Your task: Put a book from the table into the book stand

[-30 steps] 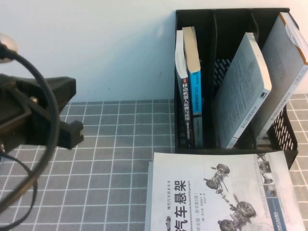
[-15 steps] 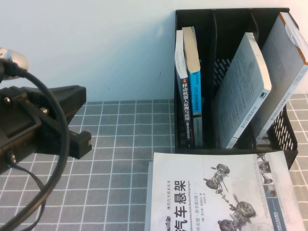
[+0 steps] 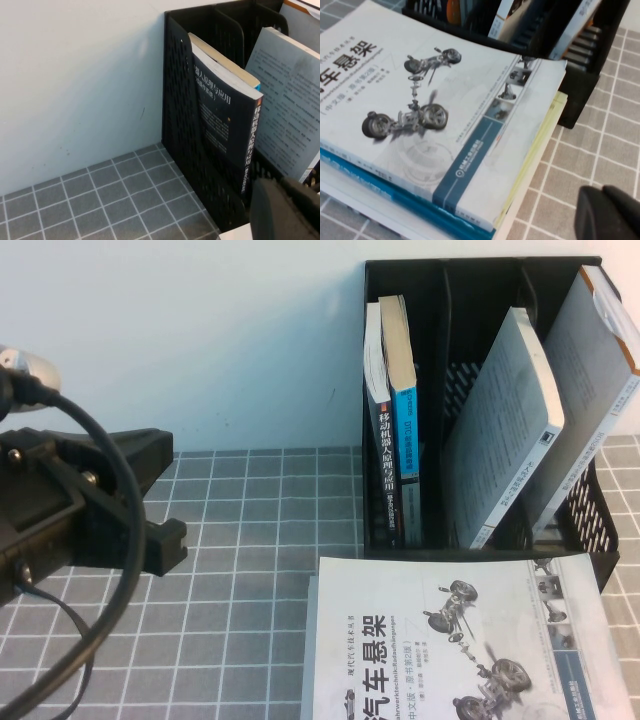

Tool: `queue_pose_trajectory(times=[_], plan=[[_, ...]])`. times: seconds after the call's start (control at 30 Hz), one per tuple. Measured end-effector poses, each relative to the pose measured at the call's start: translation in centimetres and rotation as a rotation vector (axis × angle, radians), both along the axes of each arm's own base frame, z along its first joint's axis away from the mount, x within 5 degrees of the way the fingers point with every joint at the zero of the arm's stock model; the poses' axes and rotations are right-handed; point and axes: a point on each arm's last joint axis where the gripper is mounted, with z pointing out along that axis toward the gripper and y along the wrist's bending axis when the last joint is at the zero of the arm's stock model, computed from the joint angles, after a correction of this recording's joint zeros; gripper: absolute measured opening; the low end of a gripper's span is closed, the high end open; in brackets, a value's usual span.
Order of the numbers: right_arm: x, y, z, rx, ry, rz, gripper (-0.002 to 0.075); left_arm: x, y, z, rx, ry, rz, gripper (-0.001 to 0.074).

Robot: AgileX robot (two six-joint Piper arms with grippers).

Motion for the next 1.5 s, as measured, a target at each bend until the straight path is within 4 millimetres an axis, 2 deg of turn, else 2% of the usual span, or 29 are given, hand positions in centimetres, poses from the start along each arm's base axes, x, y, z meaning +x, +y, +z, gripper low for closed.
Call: queue_pose_trajectory(times=[0.53,0.63,0.77,0.93,1.13,1.23,1.33,1.4,1.5], plan=[[-0.1,0.0,-0.1,0.001,0.014,0.0,-0.0003,-0.1,0.1,0.0,-0.002,-0.001,0.0,-0.0003],[-0.1,0.0,-0.1,0.002,0.015,0.0,-0.0003,-0.9,0.8,-0.5,-0.009,-0.01,0.007,-0.0003],[-0.1,0.0,-0.1,0.004,0.017,0.0,-0.0003,-2.6,3.4,-1.2,0.006,-0.07,0.081,-0.0003],[-0.1,0.0,-0.1,0.007,0.019,0.0,-0.0003,-5.4,6.7,-4.2,-0.018,-0.104,0.209,-0.0003],[-0.1,0.0,-0.1,0.007,0.019,0.0,-0.0003,-8.1,8.9,-10.6,-0.107,-0.072,0.357,-0.0003],[-0.1,0.0,-0.1,0.008,0.019,0.001,-0.0003,-8.8,9.4,-14.9,-0.167,0.004,0.426,-0.0003],[-0.1,0.0,-0.1,0.008,0.019,0.001,-0.0003,-9.2,9.6,-18.4,-0.204,0.043,0.469,-0.0003],[-0.1,0.0,-0.1,0.009,0.02,0.001,-0.0003,-9.4,9.7,-19.3,-0.218,0.041,0.476,-0.0003],[-0.1,0.0,-0.1,0.009,0.02,0.001,-0.0003,-9.4,9.6,-19.2,-0.246,0.023,0.473,-0.0003]])
